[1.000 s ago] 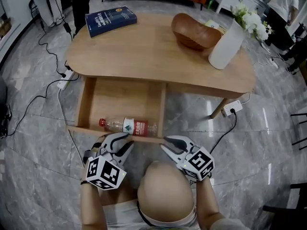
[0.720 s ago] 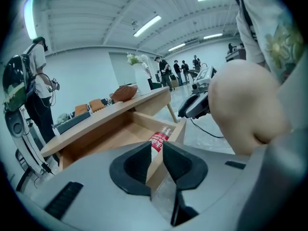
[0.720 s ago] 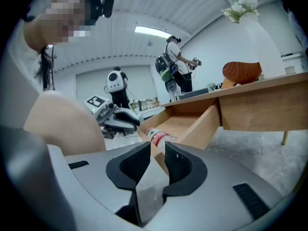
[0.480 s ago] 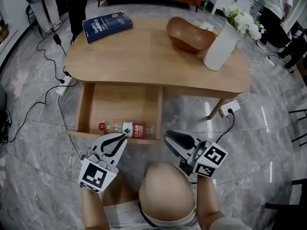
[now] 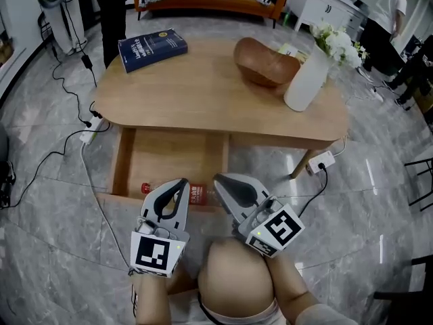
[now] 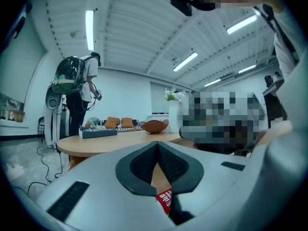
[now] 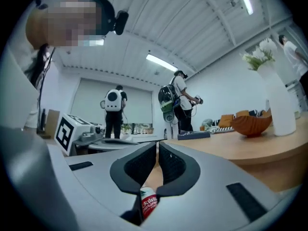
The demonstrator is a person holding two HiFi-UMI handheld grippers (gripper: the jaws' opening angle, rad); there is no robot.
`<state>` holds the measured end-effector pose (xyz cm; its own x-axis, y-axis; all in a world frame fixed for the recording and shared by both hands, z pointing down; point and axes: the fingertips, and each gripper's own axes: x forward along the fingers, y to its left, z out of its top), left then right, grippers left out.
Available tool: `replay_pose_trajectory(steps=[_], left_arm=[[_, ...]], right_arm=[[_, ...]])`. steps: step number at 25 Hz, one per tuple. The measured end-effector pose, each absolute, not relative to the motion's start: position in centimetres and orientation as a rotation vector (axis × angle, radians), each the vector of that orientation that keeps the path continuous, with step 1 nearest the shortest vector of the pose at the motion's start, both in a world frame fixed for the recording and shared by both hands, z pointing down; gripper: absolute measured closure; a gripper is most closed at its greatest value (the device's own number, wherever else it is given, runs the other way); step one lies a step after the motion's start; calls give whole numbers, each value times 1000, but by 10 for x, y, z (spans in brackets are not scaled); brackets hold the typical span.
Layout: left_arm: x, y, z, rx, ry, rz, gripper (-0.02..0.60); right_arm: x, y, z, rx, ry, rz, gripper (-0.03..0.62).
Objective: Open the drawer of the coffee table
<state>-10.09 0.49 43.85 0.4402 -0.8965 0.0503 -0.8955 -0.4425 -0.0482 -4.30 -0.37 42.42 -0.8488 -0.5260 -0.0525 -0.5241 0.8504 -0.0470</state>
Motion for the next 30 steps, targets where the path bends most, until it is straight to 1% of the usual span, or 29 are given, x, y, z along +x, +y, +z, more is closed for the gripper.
replay_pose_trajectory(steps=[3, 6, 13, 30], left_arm=[[-91, 4, 429, -2571, 1657, -103, 572], [-78, 6, 423, -2520, 1639, -116, 572], [-60, 7, 423, -2605, 1619, -35, 572], [-55, 4, 424, -2661, 1603, 25, 574]], right_arm=[[-47, -4, 418, -917, 2953, 92, 565], [-47, -4, 416, -963, 2944, 141, 565], [-45, -4, 418, -972, 2956, 142, 570], [-43, -4, 419, -977, 2969, 115, 576]])
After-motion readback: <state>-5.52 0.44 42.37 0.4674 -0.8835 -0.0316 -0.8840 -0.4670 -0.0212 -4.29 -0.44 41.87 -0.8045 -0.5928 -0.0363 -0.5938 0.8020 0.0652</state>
